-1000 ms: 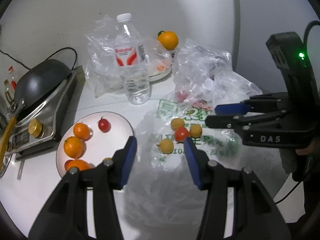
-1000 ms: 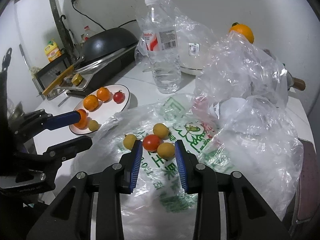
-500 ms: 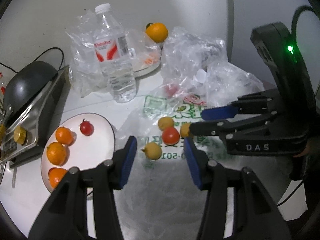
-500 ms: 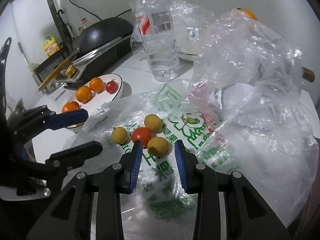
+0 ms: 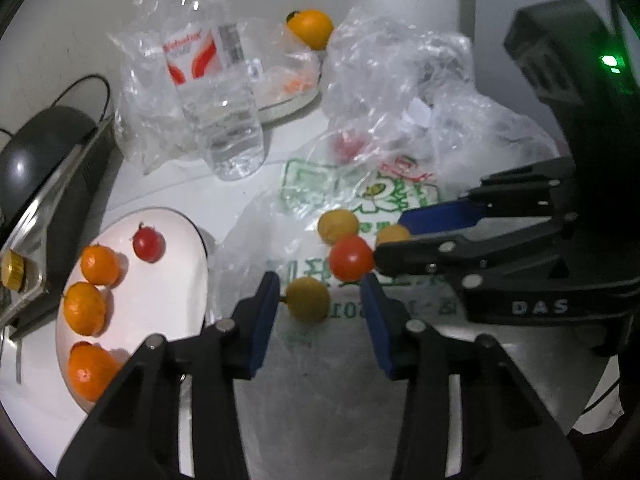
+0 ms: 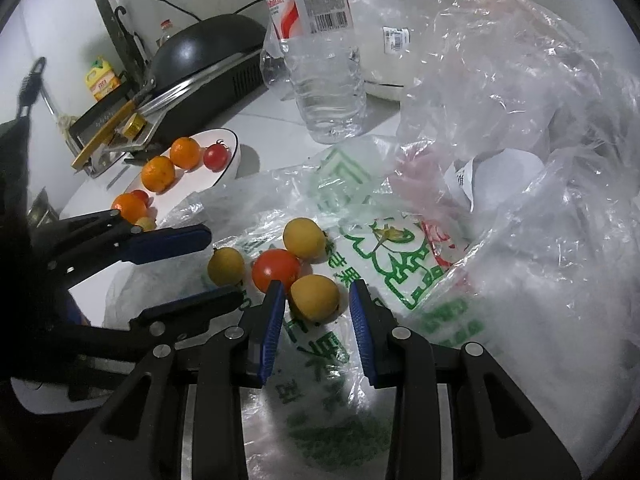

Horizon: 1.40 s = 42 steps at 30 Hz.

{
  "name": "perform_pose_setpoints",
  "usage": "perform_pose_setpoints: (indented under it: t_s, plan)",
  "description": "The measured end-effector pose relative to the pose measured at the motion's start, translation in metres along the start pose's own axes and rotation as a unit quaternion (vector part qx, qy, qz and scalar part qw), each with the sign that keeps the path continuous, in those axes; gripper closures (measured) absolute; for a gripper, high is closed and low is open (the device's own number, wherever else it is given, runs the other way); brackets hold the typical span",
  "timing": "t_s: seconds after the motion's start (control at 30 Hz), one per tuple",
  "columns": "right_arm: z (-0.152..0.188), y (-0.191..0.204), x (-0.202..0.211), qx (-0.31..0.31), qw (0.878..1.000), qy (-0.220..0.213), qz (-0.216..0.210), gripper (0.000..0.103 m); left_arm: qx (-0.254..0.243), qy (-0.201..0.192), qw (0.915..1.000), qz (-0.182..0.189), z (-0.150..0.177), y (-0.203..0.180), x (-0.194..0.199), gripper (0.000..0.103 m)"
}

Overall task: Organize fruits
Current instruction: 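Grasp a small yellow fruit with the left tool while the right tool grasps another, then lower the yellow fruit onto the white plate with the left tool while the right tool releases its fruit there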

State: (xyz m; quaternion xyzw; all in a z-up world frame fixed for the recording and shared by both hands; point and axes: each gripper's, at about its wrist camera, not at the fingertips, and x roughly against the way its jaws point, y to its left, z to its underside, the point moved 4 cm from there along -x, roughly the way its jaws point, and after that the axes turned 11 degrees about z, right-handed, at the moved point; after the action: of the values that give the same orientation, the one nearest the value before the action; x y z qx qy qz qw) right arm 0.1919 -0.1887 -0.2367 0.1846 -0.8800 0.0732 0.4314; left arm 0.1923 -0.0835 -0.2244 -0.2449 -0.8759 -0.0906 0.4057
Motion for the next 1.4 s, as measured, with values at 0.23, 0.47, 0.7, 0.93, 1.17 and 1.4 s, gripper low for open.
perform_pose_setpoints:
  t_s: [0.23,0.47,0.7,0.93,1.17,1.4]
  plan:
    - [0.0,0.0,-0.001,0.002,1.0,-0.001,-0.005,0.069,0.0,0.016,0.9999,-0.006,0.0,0.007,-0.013,0.068]
    - [0.002,0.003,0.0,0.013,1.0,-0.003,-0.008,0.074,0.01,0.019,0.9998,-0.004,0.001,0.01,-0.017,0.072]
    - [0.001,0.004,0.002,0.009,1.0,-0.007,-0.005,0.074,0.021,0.009,0.9997,0.001,0.0,0.012,-0.013,0.072]
    - [0.0,0.003,0.006,0.008,1.0,-0.011,0.001,0.074,0.018,0.001,0.9998,0.001,0.0,0.009,-0.004,0.072]
    - [0.0,0.004,0.013,0.008,1.0,-0.017,0.01,0.074,0.009,-0.012,0.9999,0.003,0.0,0.002,0.008,0.072]
    - [0.001,0.007,0.027,0.006,0.999,-0.028,0.015,0.074,0.006,-0.028,0.9996,0.009,-0.001,-0.002,0.024,0.072]
